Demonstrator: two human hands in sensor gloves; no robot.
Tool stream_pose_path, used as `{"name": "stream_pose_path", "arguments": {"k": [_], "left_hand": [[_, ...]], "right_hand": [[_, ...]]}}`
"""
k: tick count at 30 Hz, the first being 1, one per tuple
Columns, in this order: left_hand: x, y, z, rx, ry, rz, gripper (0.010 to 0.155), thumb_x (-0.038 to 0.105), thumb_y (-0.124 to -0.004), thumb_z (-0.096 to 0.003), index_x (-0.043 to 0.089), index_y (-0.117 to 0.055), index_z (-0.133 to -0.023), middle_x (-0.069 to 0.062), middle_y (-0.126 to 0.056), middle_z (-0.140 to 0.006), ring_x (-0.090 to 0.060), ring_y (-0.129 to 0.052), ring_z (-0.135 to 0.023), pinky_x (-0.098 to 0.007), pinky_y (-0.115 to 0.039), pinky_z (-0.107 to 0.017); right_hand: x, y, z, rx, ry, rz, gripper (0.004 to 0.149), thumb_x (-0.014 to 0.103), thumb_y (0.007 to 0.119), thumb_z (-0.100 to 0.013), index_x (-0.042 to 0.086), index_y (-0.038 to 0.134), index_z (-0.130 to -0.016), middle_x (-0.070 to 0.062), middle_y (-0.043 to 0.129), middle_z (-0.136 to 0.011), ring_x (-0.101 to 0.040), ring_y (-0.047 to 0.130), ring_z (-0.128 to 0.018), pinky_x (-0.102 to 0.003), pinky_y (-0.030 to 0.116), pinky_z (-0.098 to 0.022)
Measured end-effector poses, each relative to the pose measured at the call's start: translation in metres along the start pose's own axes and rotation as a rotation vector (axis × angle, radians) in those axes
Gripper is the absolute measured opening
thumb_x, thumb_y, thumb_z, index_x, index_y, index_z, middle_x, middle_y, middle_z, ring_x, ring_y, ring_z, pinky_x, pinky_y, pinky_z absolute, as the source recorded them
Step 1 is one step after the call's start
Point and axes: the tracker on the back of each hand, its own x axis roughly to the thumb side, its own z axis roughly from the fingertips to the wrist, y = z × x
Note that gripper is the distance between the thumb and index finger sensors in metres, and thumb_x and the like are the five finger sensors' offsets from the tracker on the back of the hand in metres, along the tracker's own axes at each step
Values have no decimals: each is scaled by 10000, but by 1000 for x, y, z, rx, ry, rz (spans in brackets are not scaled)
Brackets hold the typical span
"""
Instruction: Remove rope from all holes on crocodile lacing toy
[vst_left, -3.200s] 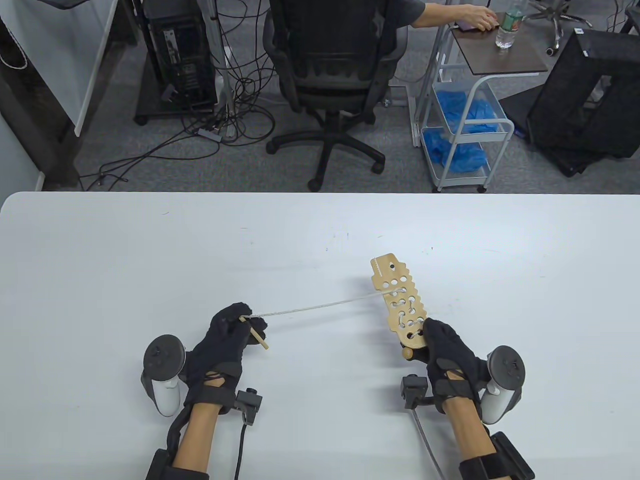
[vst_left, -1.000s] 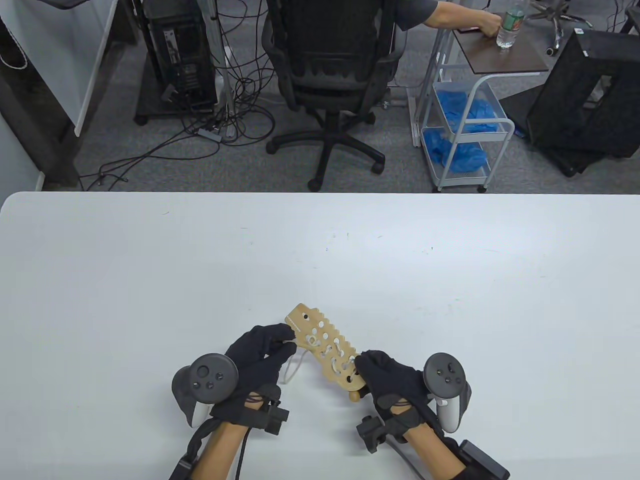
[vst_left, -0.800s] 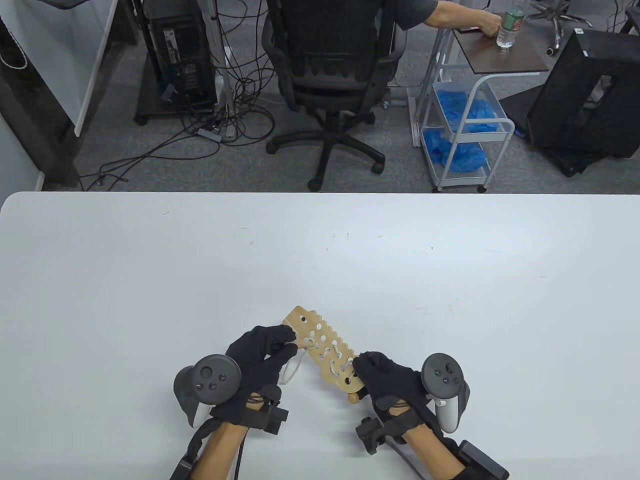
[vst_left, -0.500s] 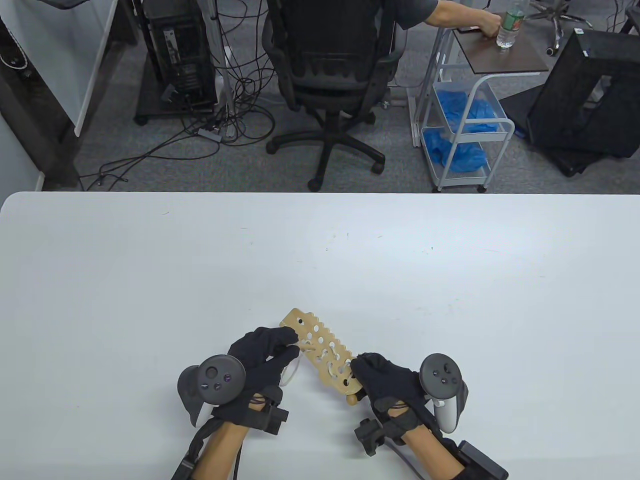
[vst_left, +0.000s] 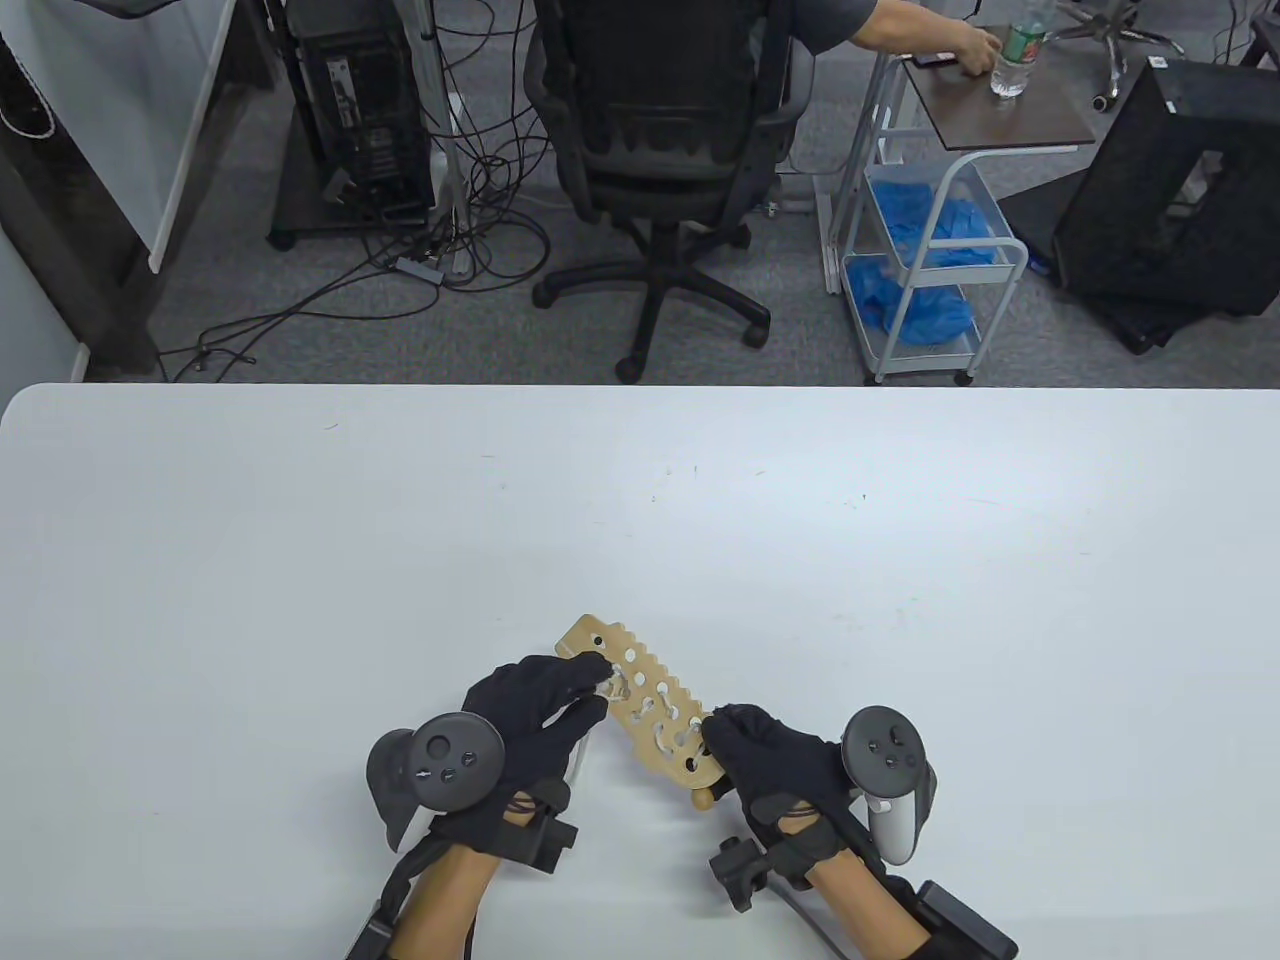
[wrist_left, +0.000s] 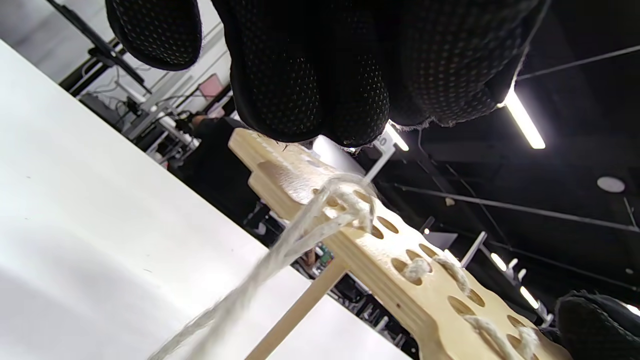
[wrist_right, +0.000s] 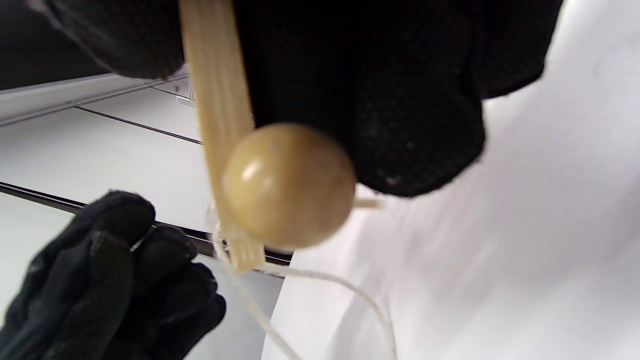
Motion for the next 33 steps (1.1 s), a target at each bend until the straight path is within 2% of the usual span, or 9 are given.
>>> {"name": "stream_pose_path", "arguments": {"k": [7,12,13,16,18,21,23,24,33], "left_hand": [[-17,7,2,81,154,97,523,412,-762,-494,345,-730,-1012,13,-935,-845,-179,-945,-693,-587,-710,-659],[-32,6,1,64,241,205,529,315,-795,-490,320,-728,-1015,0,-932,-860,-192,-944,-704,-592,-708,-655],[-35,3,0,37,234,253,524,381,-761,-495,320,-729,-1015,-6,-928,-871,-200,-939,-716,-598,-702,-658],[-38,-6,-5,-85,201,387,524,308,-801,-488,323,-747,-1009,-25,-915,-911,-233,-917,-767,-627,-677,-665],[-37,-15,-6,-198,174,492,519,381,-774,-496,338,-752,-1012,-35,-892,-956,-257,-883,-824,-648,-651,-677],[-33,-27,-8,-374,120,652,535,316,-789,-505,354,-728,-1035,-39,-843,-1019,-286,-817,-905,-671,-608,-699],[-30,-33,-7,-441,108,720,532,368,-745,-520,361,-710,-1051,-43,-821,-1044,-301,-780,-943,-686,-582,-709],[-28,-35,-7,-457,97,739,544,300,-775,-518,360,-707,-1054,-42,-819,-1047,-304,-778,-947,-689,-578,-710],[-24,-37,-7,-492,72,641,528,316,-815,-498,357,-751,-1021,-32,-844,-1029,-306,-787,-944,-699,-573,-710]], "right_hand": [[11,-6,2,-5,-56,-122,471,396,809,-422,18,847,-700,-190,1041,-463,-388,1029,-372,-633,748,-455],[16,-4,2,48,-96,-212,470,400,808,-424,23,847,-703,-187,1041,-469,-384,1028,-381,-633,747,-460],[17,-2,2,63,-106,-224,470,399,808,-425,23,846,-705,-188,1040,-472,-386,1027,-382,-634,746,-462],[18,0,3,88,-123,-235,469,401,808,-426,28,846,-707,-183,1041,-474,-384,1028,-384,-632,747,-466],[19,2,3,110,-135,-246,470,402,807,-427,29,846,-710,-183,1040,-476,-383,1028,-387,-632,747,-468],[20,3,3,129,-146,-267,469,404,806,-427,31,847,-710,-182,1041,-477,-382,1028,-388,-632,746,-471],[21,3,3,137,-151,-275,469,403,807,-427,31,846,-710,-182,1040,-478,-383,1027,-389,-634,745,-471],[21,4,3,139,-153,-276,469,404,806,-428,32,847,-711,-183,1040,-479,-382,1027,-390,-634,745,-470],[21,3,3,133,-149,-276,470,404,806,-428,31,846,-711,-182,1040,-479,-383,1028,-387,-633,745,-470]]}}
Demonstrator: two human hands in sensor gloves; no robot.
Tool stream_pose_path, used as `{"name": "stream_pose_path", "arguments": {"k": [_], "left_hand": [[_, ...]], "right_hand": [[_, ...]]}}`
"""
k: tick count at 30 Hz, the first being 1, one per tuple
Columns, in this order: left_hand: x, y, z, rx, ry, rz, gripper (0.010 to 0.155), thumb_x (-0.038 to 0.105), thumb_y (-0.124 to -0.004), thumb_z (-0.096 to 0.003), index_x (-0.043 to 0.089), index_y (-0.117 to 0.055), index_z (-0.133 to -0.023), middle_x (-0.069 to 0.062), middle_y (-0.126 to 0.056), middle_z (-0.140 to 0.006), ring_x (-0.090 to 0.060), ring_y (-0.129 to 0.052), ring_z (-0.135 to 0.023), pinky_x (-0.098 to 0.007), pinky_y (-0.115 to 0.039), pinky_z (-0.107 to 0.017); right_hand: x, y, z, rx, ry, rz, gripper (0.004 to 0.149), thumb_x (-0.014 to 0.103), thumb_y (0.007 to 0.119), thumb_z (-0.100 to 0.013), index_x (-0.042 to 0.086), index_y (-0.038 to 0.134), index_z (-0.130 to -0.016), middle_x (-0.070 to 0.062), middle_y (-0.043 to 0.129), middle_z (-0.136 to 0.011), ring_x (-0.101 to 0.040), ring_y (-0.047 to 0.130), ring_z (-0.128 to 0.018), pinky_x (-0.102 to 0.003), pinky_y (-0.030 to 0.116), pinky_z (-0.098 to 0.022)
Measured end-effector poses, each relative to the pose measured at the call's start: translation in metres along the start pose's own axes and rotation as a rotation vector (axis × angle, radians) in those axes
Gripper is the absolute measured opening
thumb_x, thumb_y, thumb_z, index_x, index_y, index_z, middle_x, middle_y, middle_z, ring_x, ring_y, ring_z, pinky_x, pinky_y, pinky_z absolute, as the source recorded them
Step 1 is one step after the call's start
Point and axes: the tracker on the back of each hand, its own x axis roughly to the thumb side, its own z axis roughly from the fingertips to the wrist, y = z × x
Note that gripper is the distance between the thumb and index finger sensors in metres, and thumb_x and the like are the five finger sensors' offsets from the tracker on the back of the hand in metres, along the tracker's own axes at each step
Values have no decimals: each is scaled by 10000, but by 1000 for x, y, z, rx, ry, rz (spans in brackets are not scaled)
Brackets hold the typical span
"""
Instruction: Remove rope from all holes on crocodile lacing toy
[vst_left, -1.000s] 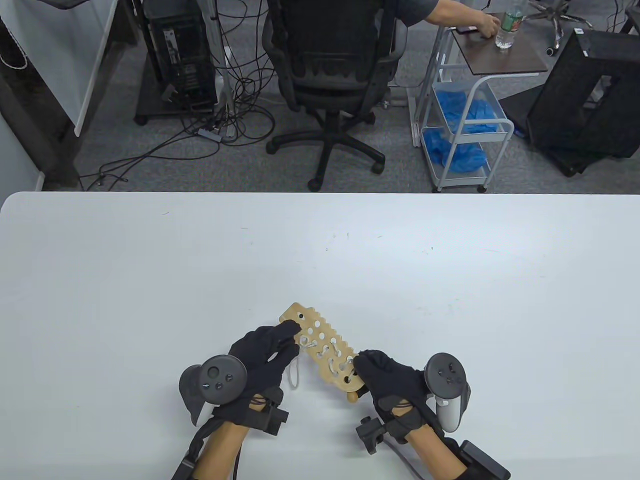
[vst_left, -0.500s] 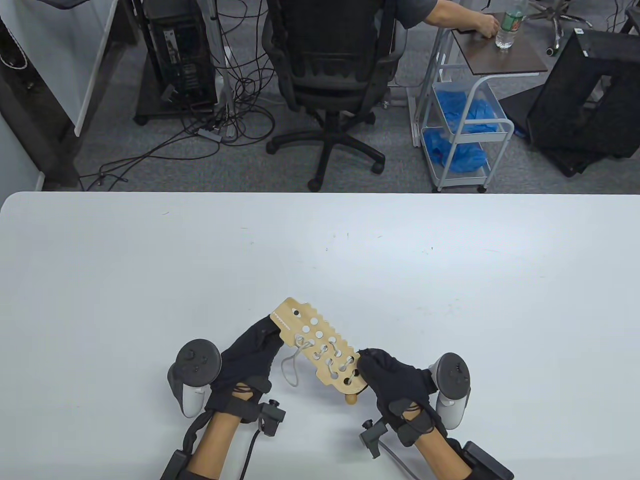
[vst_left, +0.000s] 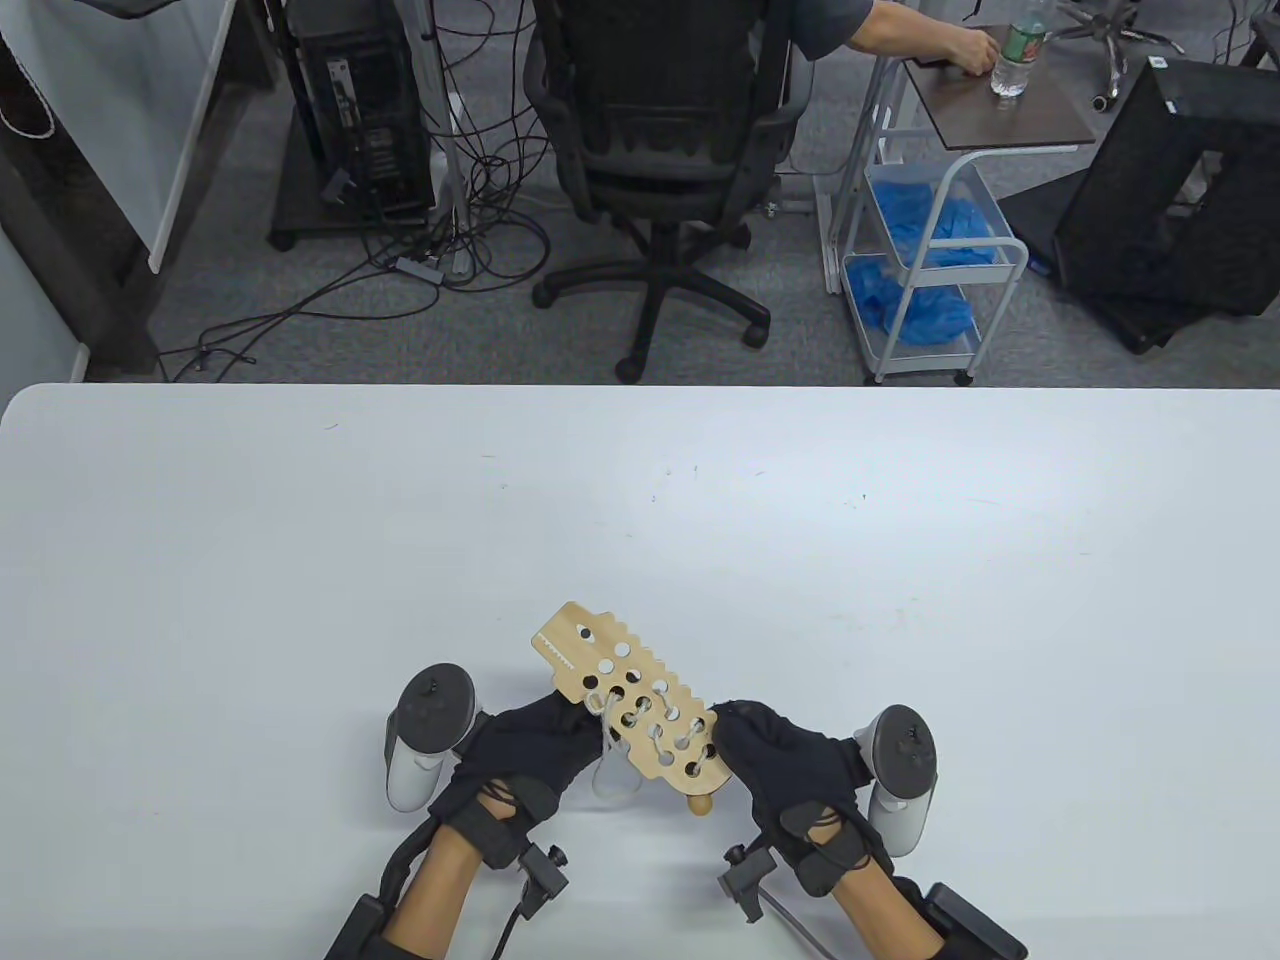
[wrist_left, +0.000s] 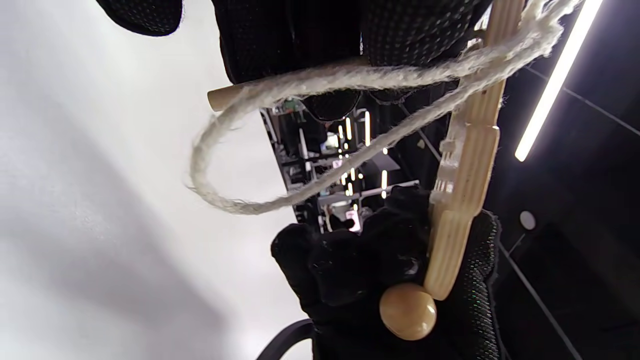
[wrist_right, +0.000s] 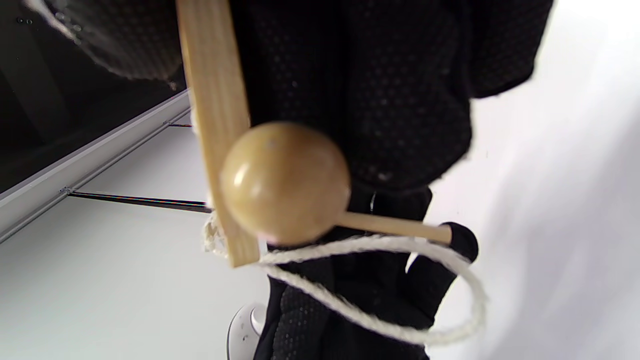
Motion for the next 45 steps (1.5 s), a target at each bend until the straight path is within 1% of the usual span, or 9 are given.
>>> {"name": "stream_pose_path", "arguments": {"k": [20,32,33,36,37,38,39,40,45], "left_hand": [[-3,16,6,134,55,-35,468,322,-811,-503,370,-791,-969,-3,-894,-965,-267,-848,-882,-664,-615,-703],[-5,31,14,304,60,-19,485,374,-756,-522,428,-712,-1002,32,-920,-933,-233,-890,-839,-634,-648,-697],[-6,33,15,324,62,-12,508,307,-785,-520,437,-704,-1004,38,-924,-929,-230,-895,-833,-631,-651,-696],[-7,40,19,368,71,-9,491,370,-749,-526,458,-684,-1005,40,-934,-925,-223,-906,-824,-624,-659,-696],[-8,43,20,382,70,-7,519,302,-780,-523,466,-677,-1005,55,-936,-925,-219,-907,-825,-621,-661,-697],[-9,46,21,393,63,1,497,365,-748,-526,474,-668,-1005,59,-942,-923,-218,-910,-825,-620,-663,-698],[-9,47,21,400,60,11,530,294,-779,-524,479,-661,-1007,63,-947,-922,-214,-913,-827,-619,-665,-698],[-10,50,22,410,56,26,499,358,-748,-526,479,-664,-1003,64,-952,-921,-214,-914,-829,-619,-666,-698],[-15,62,28,474,76,29,503,305,-785,-516,471,-686,-981,88,-981,-905,-194,-933,-822,-605,-684,-694]], "right_hand": [[-10,-43,-4,-240,122,-17,471,405,799,-435,30,838,-717,-183,1035,-488,-383,1024,-398,-632,741,-476],[-11,-61,-1,-363,184,-117,473,407,792,-440,28,830,-722,-181,1033,-493,-380,1024,-403,-629,741,-474],[-11,-63,-1,-372,187,-132,474,408,790,-442,29,827,-724,-180,1032,-496,-380,1023,-404,-628,741,-476],[-12,-67,0,-392,196,-156,472,405,788,-445,28,825,-725,-180,1030,-499,-380,1022,-408,-629,739,-477],[-12,-69,0,-404,197,-161,472,406,787,-445,29,825,-726,-180,1030,-499,-380,1022,-407,-628,740,-477],[-12,-71,0,-413,199,-166,472,406,786,-445,29,824,-726,-179,1030,-500,-379,1022,-409,-628,739,-478],[-13,-72,0,-420,199,-168,473,407,785,-445,29,823,-727,-179,1030,-501,-379,1022,-410,-628,739,-478],[-13,-75,-1,-426,199,-169,473,407,784,-445,29,823,-728,-179,1030,-501,-380,1022,-409,-627,739,-479],[-15,-85,-1,-467,205,-189,474,407,769,-452,32,812,-738,-178,1024,-518,-379,1018,-424,-626,734,-485]]}}
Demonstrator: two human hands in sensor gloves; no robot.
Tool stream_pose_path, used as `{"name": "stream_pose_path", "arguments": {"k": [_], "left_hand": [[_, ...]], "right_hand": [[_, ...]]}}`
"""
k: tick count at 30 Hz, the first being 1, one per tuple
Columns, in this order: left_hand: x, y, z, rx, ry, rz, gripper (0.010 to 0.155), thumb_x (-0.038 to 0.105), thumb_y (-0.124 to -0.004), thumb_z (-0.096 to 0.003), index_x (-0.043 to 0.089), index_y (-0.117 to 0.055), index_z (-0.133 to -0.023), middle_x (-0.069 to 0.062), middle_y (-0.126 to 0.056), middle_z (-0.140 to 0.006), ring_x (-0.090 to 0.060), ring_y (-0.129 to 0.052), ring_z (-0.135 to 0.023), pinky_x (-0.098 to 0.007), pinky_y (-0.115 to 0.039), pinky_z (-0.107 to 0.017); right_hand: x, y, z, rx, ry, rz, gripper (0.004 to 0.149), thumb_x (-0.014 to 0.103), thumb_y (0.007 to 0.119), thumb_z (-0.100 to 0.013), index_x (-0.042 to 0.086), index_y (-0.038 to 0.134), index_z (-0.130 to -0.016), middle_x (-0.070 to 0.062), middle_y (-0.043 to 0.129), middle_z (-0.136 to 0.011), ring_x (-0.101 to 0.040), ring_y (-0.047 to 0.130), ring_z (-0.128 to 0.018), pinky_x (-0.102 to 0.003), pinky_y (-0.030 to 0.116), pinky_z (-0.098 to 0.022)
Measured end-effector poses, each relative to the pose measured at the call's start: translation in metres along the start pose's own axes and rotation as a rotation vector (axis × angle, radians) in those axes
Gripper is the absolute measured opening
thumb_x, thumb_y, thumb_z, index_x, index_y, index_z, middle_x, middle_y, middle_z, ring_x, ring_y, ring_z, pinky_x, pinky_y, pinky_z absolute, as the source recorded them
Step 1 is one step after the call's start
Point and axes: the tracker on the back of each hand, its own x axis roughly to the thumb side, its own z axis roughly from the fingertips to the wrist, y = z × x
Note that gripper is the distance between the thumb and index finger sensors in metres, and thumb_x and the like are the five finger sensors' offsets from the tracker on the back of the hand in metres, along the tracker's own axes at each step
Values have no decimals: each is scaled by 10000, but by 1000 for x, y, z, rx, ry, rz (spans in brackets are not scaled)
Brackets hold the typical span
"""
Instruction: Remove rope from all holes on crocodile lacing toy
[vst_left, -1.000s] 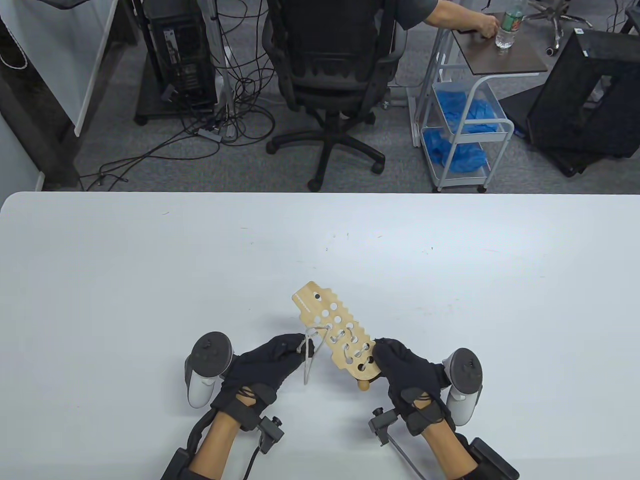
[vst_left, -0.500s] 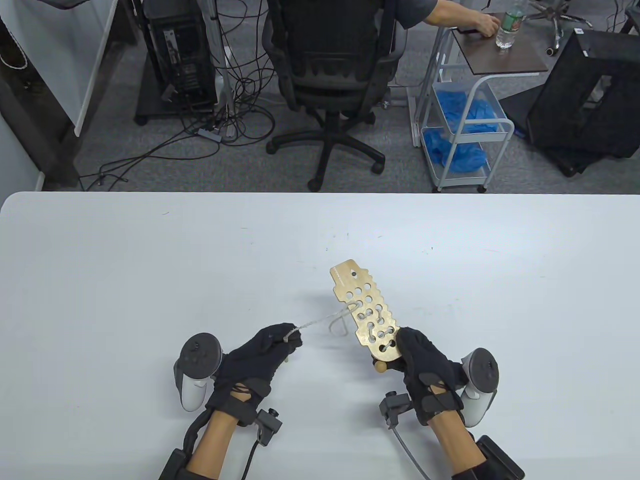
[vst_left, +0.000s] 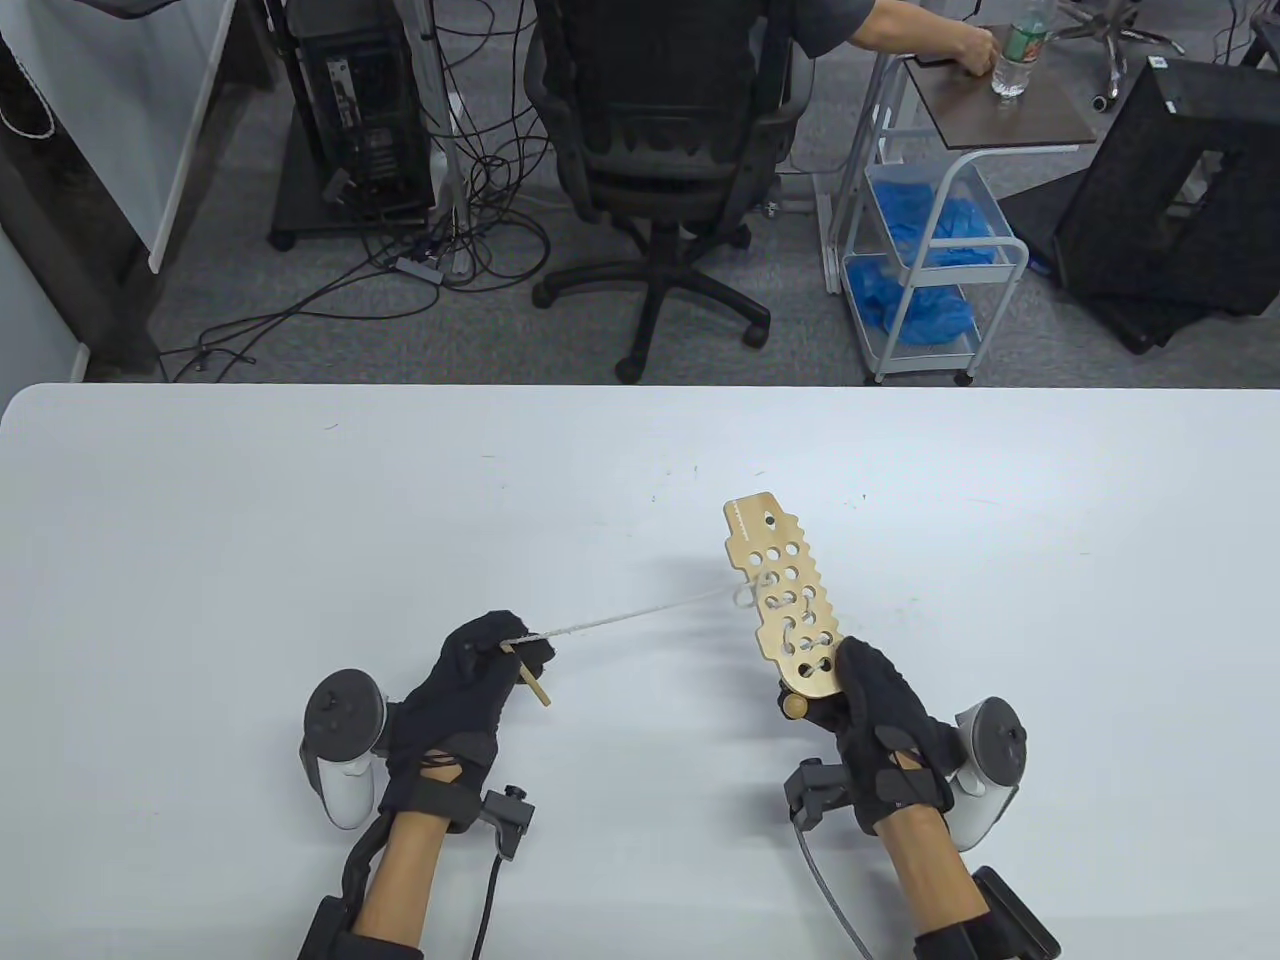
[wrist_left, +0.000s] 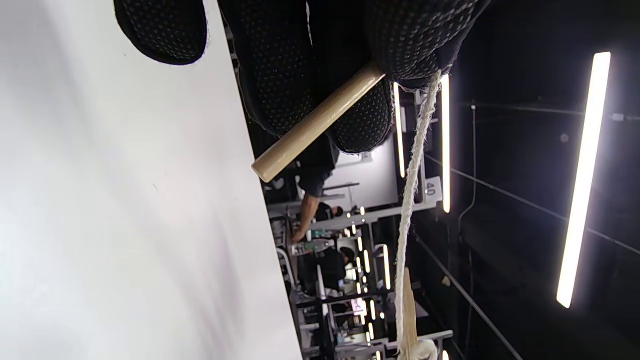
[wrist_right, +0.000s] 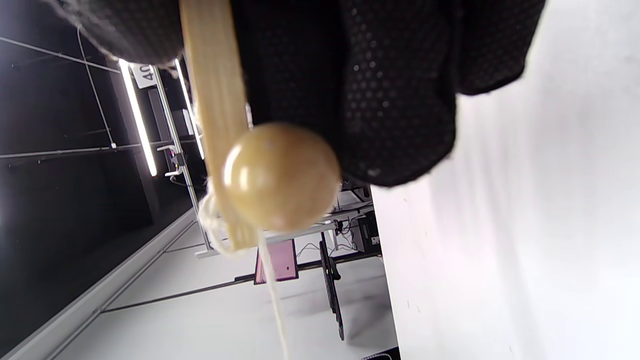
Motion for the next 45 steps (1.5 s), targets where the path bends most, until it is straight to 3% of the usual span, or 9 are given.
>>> {"name": "stream_pose_path", "arguments": {"k": [15,25,30,34,37,40,45], "left_hand": [[-7,31,4,171,31,28,444,421,-776,-482,450,-732,-923,113,-1037,-753,-130,-997,-680,-561,-729,-677],[-14,49,10,308,85,92,437,443,-760,-487,443,-714,-921,126,-1018,-738,-112,-985,-659,-542,-728,-683],[-19,57,12,356,112,113,433,454,-758,-488,437,-714,-919,131,-1014,-728,-107,-981,-647,-535,-727,-686],[-21,54,10,354,121,83,429,459,-769,-478,417,-740,-904,114,-1024,-700,-111,-986,-622,-537,-731,-676],[-20,45,9,342,118,64,422,453,-783,-465,397,-771,-883,97,-1037,-673,-130,-992,-596,-549,-734,-660],[-16,33,6,254,111,11,415,455,-788,-466,390,-775,-876,92,-1034,-661,-129,-988,-587,-551,-733,-660],[-9,13,4,216,62,-69,408,456,-796,-457,388,-789,-860,92,-1042,-642,-128,-994,-567,-549,-741,-653]], "right_hand": [[0,-17,-5,-89,-13,-176,482,411,739,-471,55,749,-796,-165,984,-609,-374,988,-516,-625,704,-527],[34,-14,-6,-162,-94,47,472,405,739,-470,61,758,-792,-163,989,-597,-371,991,-506,-623,706,-524],[36,-9,1,-214,-112,2,467,410,733,-475,70,752,-795,-150,988,-603,-359,993,-511,-612,710,-532],[19,12,6,-198,-85,-52,471,398,745,-466,55,753,-788,-164,985,-594,-373,988,-503,-624,700,-529],[14,28,6,-103,-137,79,470,402,750,-468,51,756,-781,-162,987,-585,-371,991,-494,-623,706,-522],[12,38,11,-67,-214,222,468,422,756,-454,68,775,-760,-135,1007,-555,-344,1014,-465,-605,737,-503],[-16,46,14,6,-105,57,468,406,778,-436,42,800,-728,-153,1019,-508,-363,1019,-418,-617,744,-472]]}}
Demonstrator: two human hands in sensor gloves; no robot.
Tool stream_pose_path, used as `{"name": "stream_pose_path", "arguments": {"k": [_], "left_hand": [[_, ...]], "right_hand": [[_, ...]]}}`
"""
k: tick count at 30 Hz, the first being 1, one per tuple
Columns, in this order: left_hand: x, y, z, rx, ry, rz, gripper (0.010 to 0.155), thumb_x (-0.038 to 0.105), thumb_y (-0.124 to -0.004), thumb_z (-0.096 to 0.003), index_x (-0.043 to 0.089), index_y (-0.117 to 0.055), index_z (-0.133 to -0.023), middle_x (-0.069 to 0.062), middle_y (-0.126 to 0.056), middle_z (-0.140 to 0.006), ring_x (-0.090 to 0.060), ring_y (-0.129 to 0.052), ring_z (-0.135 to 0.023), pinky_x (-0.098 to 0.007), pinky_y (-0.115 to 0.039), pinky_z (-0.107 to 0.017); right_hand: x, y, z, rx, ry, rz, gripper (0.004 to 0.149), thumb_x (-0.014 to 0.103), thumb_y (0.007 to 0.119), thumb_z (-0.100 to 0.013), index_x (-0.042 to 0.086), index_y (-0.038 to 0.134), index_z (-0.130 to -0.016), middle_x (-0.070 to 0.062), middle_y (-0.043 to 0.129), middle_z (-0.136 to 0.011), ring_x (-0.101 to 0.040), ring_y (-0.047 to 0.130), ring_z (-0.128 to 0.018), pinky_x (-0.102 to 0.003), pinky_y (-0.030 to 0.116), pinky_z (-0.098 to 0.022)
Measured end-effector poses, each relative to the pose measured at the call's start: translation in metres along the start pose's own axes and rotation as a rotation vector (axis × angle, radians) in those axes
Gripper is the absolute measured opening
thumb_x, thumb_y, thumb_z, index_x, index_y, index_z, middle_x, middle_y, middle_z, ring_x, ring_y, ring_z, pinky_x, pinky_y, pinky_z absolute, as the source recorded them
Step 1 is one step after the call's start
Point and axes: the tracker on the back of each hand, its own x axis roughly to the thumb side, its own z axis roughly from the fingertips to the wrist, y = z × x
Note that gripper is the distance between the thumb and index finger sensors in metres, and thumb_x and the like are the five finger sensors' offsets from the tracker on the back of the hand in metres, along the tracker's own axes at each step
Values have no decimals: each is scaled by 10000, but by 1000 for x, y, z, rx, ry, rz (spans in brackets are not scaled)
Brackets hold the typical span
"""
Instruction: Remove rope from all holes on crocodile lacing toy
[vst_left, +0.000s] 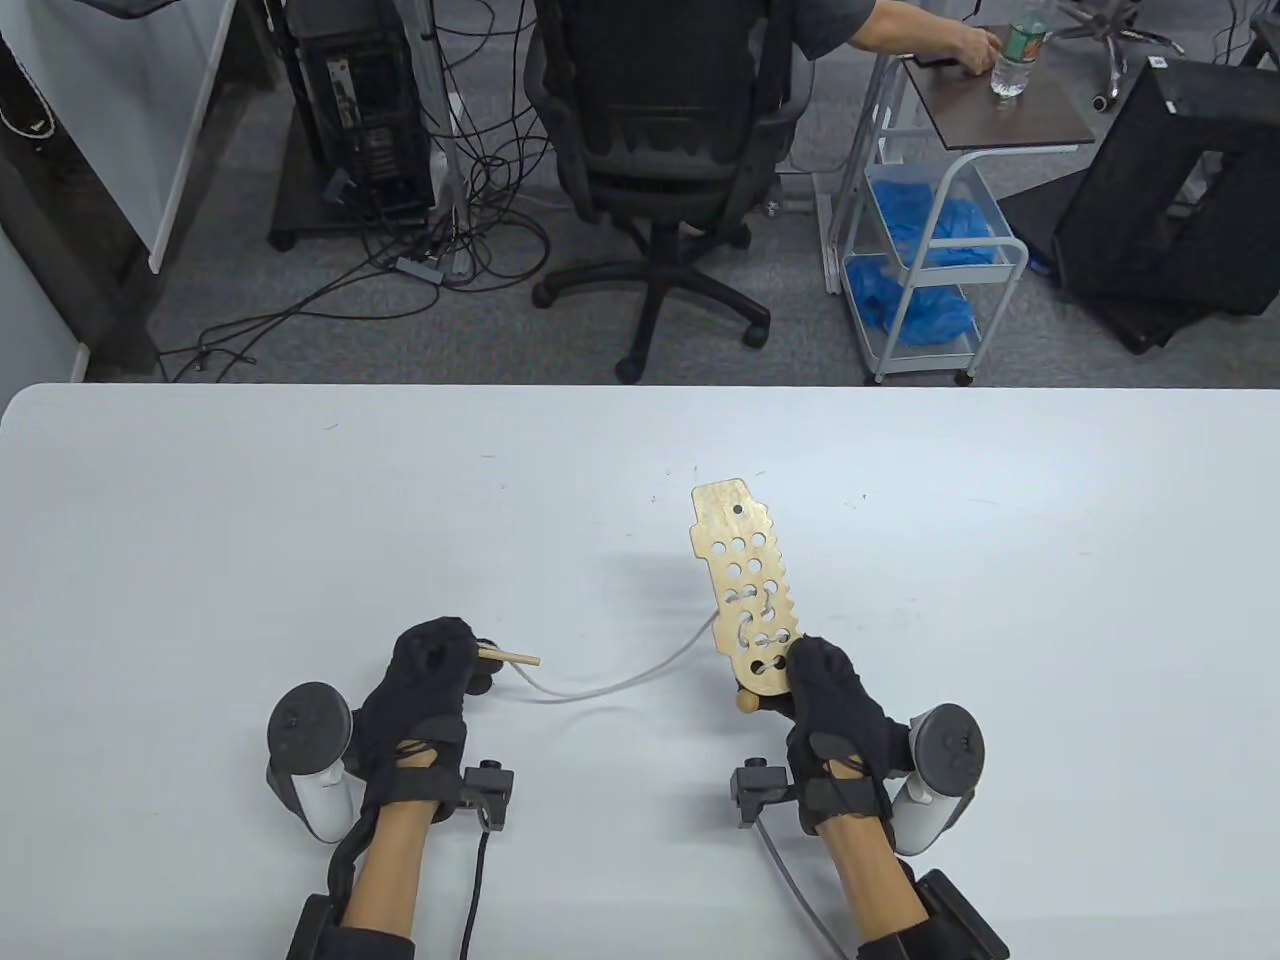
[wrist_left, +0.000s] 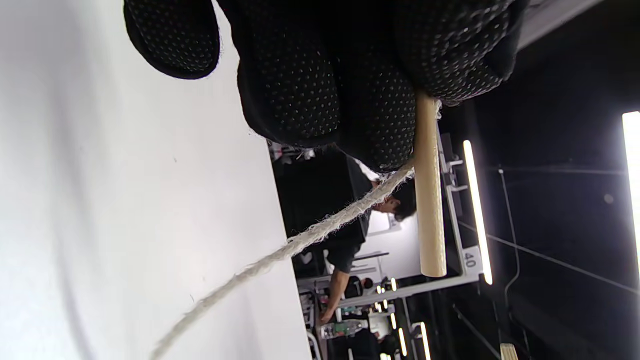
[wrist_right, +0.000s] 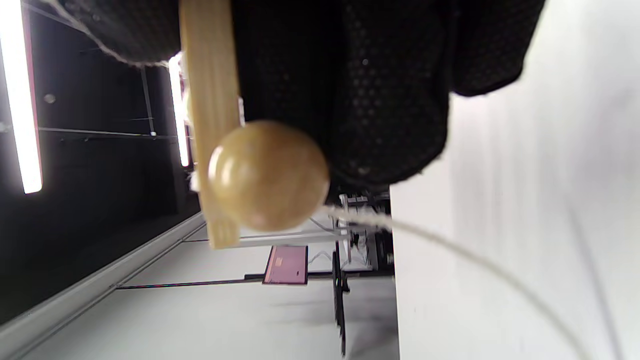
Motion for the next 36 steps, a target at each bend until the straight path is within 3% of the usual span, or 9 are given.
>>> {"name": "stream_pose_path", "arguments": {"k": [3,6,9,36], "left_hand": [[2,-11,2,-31,-21,-23,404,455,-802,-457,370,-815,-852,84,-1052,-625,-134,-1000,-552,-553,-745,-646],[6,-18,3,-53,-37,-28,399,451,-800,-464,363,-835,-851,87,-1063,-628,-133,-1009,-555,-550,-752,-645],[9,-22,4,-77,-50,-24,398,445,-795,-471,364,-838,-858,90,-1072,-665,-133,-1018,-590,-547,-755,-648],[11,-41,8,-238,-50,154,406,375,-778,-494,342,-808,-897,74,-1048,-768,-156,-998,-678,-570,-730,-661]], "right_hand": [[-14,9,-2,119,46,-91,467,398,775,-455,31,787,-744,-166,1008,-528,-377,1007,-439,-628,727,-485],[-16,13,-3,148,36,-19,467,408,772,-455,46,787,-749,-154,1009,-537,-365,1010,-450,-621,729,-498],[-14,15,-4,165,9,52,467,418,768,-455,57,789,-750,-141,1011,-540,-354,1014,-454,-613,736,-502],[-9,49,20,325,-9,-30,471,414,778,-451,49,802,-747,-155,1018,-534,-364,1016,-445,-620,737,-489]]}}
